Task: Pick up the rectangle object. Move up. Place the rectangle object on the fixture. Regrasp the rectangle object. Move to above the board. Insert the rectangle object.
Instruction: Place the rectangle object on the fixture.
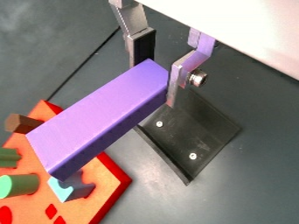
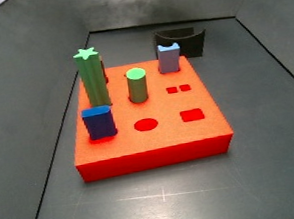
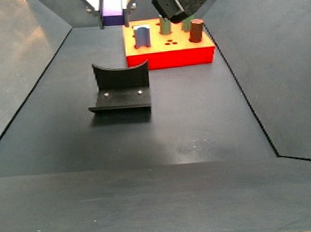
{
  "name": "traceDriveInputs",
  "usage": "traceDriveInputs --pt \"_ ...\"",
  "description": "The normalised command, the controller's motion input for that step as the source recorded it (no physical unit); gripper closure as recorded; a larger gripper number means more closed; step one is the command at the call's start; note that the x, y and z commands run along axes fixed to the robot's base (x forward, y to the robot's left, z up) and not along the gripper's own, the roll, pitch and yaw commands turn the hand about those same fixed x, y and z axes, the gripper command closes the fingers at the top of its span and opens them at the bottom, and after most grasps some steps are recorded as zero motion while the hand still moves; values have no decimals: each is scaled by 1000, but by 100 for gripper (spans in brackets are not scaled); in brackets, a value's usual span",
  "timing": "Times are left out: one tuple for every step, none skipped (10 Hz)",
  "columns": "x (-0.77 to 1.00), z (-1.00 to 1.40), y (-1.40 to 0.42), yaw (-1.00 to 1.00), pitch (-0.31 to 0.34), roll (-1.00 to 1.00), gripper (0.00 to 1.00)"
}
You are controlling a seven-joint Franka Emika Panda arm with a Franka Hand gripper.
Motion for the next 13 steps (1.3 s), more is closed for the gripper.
traceDriveInputs --pt "77 0 31 -118 274 -141 100" --pt "68 5 34 -132 216 -99 100" --pt "102 -1000 62 -171 111 -1000 100" --pt "113 -1000 70 -182 81 -1000 100" --pt "116 -1000 76 -189 82 -1000 100" --pt "126 -1000 78 -200 84 -1000 100" --pt "132 -1000 83 -216 76 -1000 100" --pt "139 -1000 89 -204 51 -847 100" --pt "148 -1000 95 -185 25 -675 100" --pt "160 -1000 103 -158 4 -447 100" --pt "168 -1000 104 -135 -3 -298 100" --pt "173 -1000 105 -106 -14 -201 100" --pt "177 -1000 113 -98 -19 -182 100"
